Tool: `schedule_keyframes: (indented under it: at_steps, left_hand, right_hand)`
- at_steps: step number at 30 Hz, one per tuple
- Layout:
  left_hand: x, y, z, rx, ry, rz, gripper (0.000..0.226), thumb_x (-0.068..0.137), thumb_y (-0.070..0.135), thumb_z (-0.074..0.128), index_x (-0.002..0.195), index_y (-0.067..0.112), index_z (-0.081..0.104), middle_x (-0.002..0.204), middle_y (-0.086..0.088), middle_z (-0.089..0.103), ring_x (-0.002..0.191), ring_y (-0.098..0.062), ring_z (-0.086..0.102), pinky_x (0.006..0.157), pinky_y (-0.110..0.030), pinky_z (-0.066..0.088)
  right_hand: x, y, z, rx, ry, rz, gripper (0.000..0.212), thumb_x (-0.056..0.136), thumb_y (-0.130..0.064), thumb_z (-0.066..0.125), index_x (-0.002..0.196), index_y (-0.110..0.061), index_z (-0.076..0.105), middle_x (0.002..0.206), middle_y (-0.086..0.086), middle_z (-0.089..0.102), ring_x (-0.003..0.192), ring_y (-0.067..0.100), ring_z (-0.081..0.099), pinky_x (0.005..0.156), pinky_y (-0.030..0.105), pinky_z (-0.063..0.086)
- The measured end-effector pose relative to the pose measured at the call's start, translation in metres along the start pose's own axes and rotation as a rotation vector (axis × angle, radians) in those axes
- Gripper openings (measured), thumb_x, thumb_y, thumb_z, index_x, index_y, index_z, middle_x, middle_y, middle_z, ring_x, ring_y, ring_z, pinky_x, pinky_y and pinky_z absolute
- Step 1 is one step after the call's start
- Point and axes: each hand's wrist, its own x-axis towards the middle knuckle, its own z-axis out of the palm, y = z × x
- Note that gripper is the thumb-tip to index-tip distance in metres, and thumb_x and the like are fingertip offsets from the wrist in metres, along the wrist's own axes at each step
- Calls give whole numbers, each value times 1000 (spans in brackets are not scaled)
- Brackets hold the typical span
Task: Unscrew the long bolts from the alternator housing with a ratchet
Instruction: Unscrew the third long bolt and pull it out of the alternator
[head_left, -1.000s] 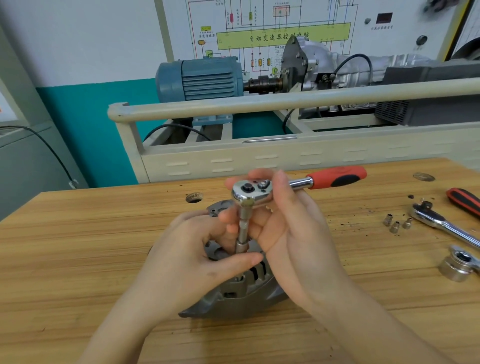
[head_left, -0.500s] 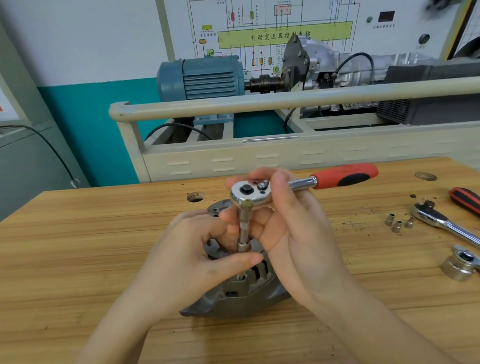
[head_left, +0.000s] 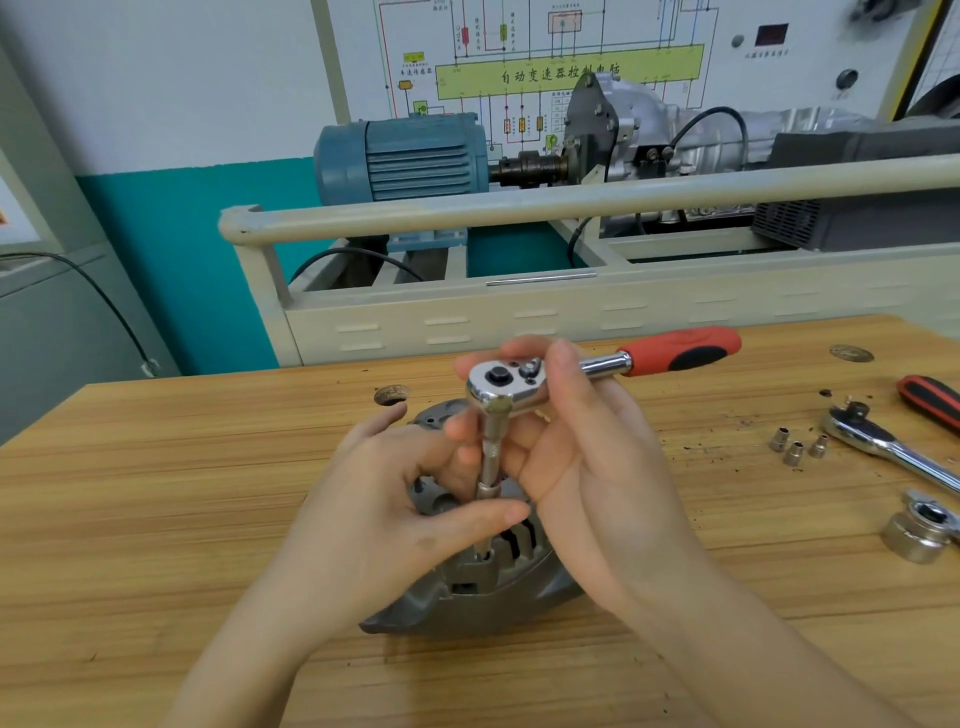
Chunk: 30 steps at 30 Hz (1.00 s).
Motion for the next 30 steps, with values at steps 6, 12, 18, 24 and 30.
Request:
schedule_keyframes:
  at_steps: [6, 12, 18, 24, 30]
  left_hand:
    - [0, 1, 0, 19, 13, 0, 45, 58, 63, 56, 70, 22, 70, 87, 13, 67, 92, 3, 57, 103, -43, 36]
    - [-2, 2, -5, 40, -84, 31, 46, 65, 63, 50, 85, 27, 71, 101, 22, 60, 103, 9, 50, 108, -39, 30]
    - [-2, 1, -4, 11, -64, 38, 35, 65, 58, 53, 66, 26, 67, 90, 13, 65, 94, 3, 56, 104, -44, 34]
    - [0, 2, 2, 83, 32, 13, 47, 59, 64, 54, 69, 21, 71, 84, 8, 68, 89, -1, 58, 102, -40, 37]
    - [-2, 0, -6, -34, -96, 62, 36, 67, 55, 56, 78, 25, 73, 100, 18, 64, 101, 7, 53, 107, -45, 30]
  right_hand:
    - [0, 0, 1, -28, -10, -8, 25, 79, -35, 56, 87, -13, 64, 89, 5, 70, 70, 17, 67, 62, 27, 54]
    - [0, 1, 1, -15, -1, 3, 25, 77, -34, 55, 86, -13, 65, 88, 6, 70, 70, 18, 67, 61, 27, 54]
    - [0, 1, 0, -10, -12, 5, 25, 78, -34, 54, 86, -15, 67, 89, 6, 70, 70, 17, 67, 61, 27, 54]
    - [1, 0, -3, 3, 5, 9, 24, 77, -35, 54, 84, -16, 68, 87, 5, 71, 69, 17, 67, 61, 27, 54]
    - [0, 0, -2, -16, -9, 9, 25, 78, -35, 54, 87, -14, 65, 88, 6, 70, 70, 17, 67, 61, 27, 54]
